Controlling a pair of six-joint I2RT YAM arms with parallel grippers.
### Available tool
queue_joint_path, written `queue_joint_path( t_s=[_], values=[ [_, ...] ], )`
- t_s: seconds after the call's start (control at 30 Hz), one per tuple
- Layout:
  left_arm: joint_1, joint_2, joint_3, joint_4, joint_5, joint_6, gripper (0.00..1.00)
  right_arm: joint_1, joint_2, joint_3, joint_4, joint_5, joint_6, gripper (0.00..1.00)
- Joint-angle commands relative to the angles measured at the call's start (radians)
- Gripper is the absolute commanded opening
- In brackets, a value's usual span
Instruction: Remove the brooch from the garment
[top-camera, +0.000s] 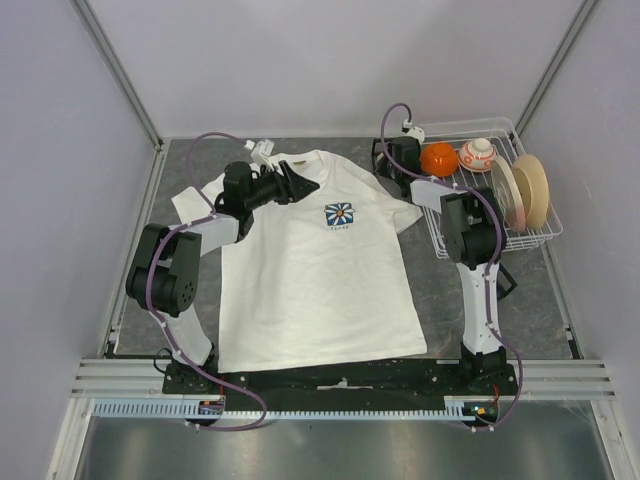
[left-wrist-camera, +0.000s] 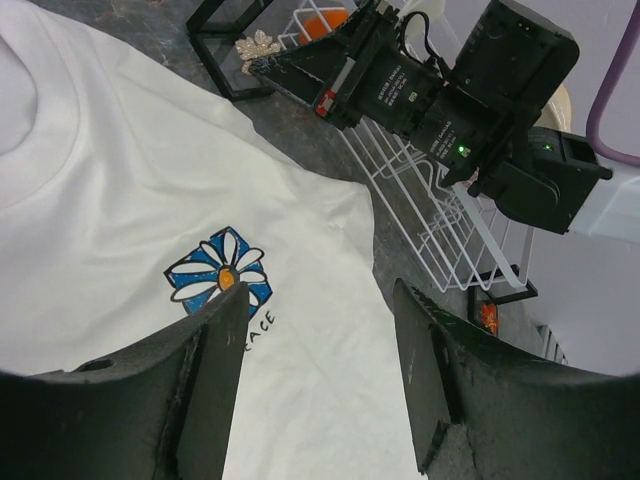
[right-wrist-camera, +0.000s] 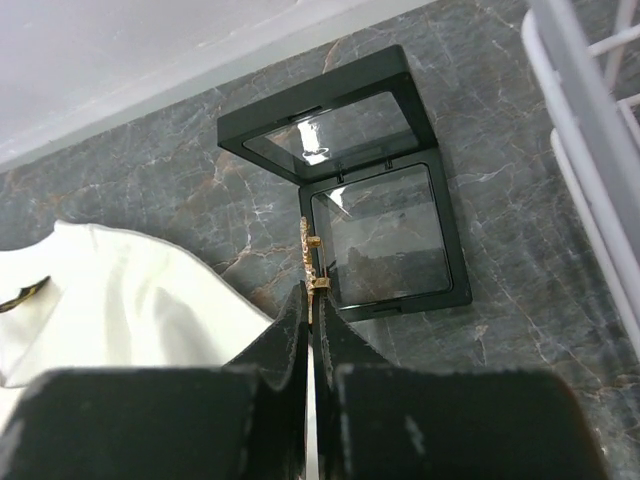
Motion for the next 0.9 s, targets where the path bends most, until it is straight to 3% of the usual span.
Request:
queue_joint_path(
  t_s=[0.0,0.87],
  values=[
    [0.0,-0.015,-0.009,0.069,0.026,0.047,0.66,0.003,0.039,0.083,-0.045,-0.009,-0.033,0.0],
    [0.0,0.004,-0.006,0.083,0.052,0.031,0.65,0.009,0.105,0.158,-0.033,-0.015,-0.04,0.09]
  ],
)
